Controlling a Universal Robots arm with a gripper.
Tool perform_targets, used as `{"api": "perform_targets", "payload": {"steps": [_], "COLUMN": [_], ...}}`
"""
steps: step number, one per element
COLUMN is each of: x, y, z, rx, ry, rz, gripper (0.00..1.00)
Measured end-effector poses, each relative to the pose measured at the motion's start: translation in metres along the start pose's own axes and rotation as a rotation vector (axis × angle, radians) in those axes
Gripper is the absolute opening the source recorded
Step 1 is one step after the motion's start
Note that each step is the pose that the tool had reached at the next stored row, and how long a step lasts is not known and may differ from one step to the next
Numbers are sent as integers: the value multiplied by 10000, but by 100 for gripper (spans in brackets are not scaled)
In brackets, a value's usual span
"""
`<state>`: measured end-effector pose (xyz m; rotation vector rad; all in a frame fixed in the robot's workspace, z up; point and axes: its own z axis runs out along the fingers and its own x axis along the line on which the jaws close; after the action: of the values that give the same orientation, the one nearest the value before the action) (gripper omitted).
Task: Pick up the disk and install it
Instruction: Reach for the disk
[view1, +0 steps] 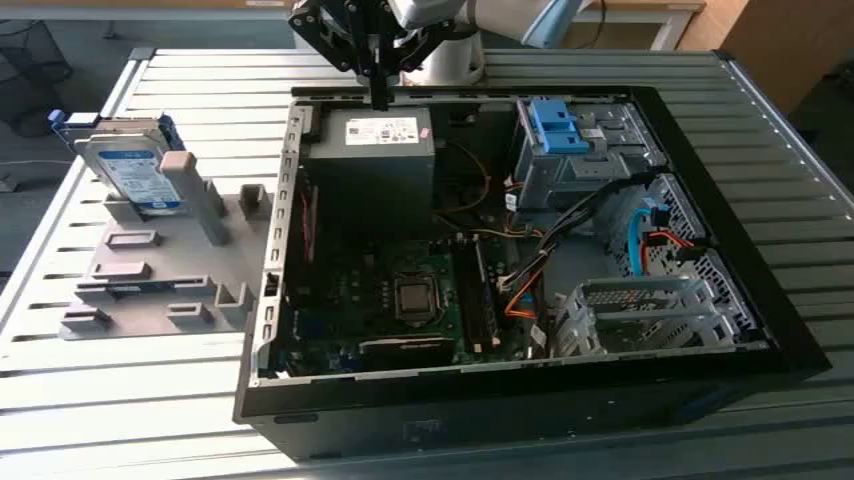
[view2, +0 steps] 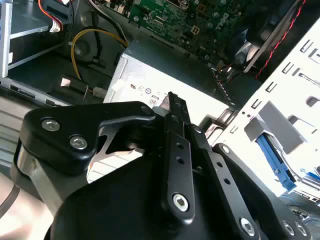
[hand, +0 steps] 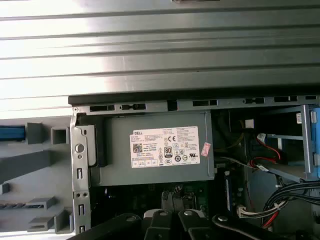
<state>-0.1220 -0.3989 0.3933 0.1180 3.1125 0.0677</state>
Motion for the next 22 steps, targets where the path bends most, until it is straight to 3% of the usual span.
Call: {"api": "perform_targets", "payload": {"steps": [22], "x": [62], "y": [-5], "z": [-2], "rx": [1], "ry": [0], "rz": [0], "gripper": [11]}}
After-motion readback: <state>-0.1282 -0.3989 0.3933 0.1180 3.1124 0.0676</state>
